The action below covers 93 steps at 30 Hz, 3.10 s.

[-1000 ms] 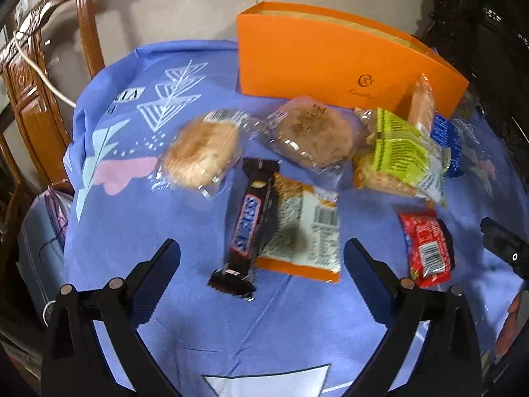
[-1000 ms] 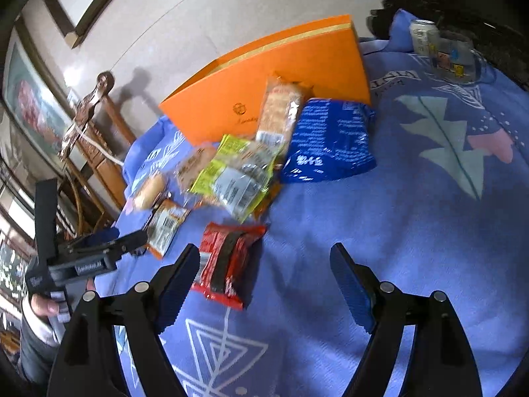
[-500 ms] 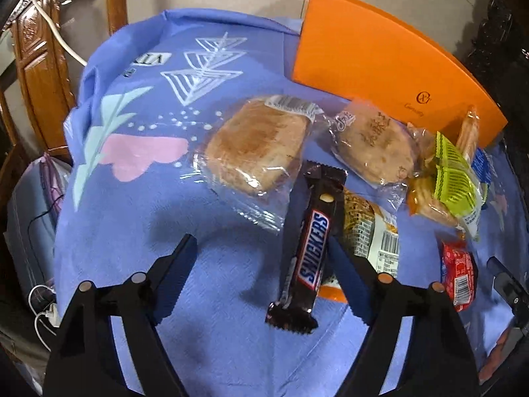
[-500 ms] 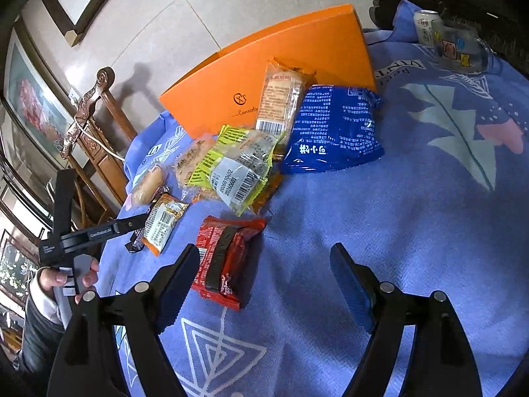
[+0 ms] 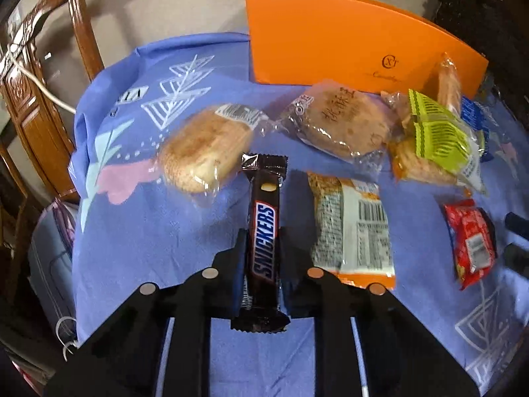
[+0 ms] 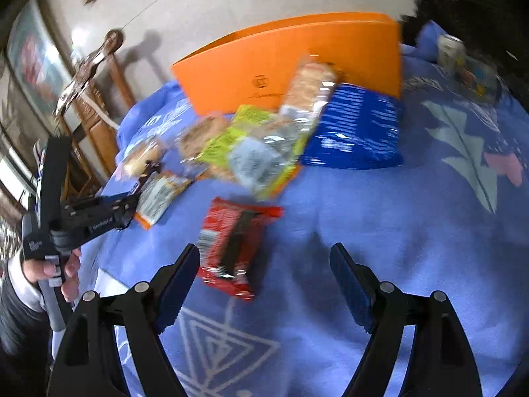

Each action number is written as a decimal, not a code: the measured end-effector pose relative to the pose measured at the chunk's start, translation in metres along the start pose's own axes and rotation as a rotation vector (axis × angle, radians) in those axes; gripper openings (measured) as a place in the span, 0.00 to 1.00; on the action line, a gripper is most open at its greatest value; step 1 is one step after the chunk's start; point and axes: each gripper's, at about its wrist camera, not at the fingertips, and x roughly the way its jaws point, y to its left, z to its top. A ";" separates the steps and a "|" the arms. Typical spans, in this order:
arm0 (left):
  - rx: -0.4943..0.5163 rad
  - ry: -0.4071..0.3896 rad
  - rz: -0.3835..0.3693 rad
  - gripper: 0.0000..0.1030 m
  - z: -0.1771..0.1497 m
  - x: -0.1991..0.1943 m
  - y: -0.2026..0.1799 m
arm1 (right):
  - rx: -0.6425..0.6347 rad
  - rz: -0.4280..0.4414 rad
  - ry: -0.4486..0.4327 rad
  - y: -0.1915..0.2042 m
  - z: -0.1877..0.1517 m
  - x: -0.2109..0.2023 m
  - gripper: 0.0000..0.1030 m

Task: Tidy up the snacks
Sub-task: 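Grasp the Snickers bar with the left gripper while the right grasps the red-black wrapped bar, then carry the Snickers bar and red bar into the orange box and release both, then grasp the clear bread roll with the left gripper while the right grasps the green-yellow packet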

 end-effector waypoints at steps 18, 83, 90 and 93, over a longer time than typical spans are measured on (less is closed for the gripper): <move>-0.021 -0.027 -0.075 0.16 -0.024 -0.021 0.005 | -0.029 -0.093 0.026 0.018 -0.002 0.011 0.42; 0.080 -0.087 0.103 0.87 0.061 0.008 0.034 | 0.270 0.127 -0.273 -0.068 0.051 -0.025 0.88; 0.082 -0.048 0.089 0.71 0.054 0.040 0.033 | 0.248 0.109 -0.190 -0.070 0.045 0.004 0.88; 0.112 -0.053 0.073 0.52 0.053 0.036 0.024 | 0.218 0.092 -0.174 -0.064 0.045 0.009 0.88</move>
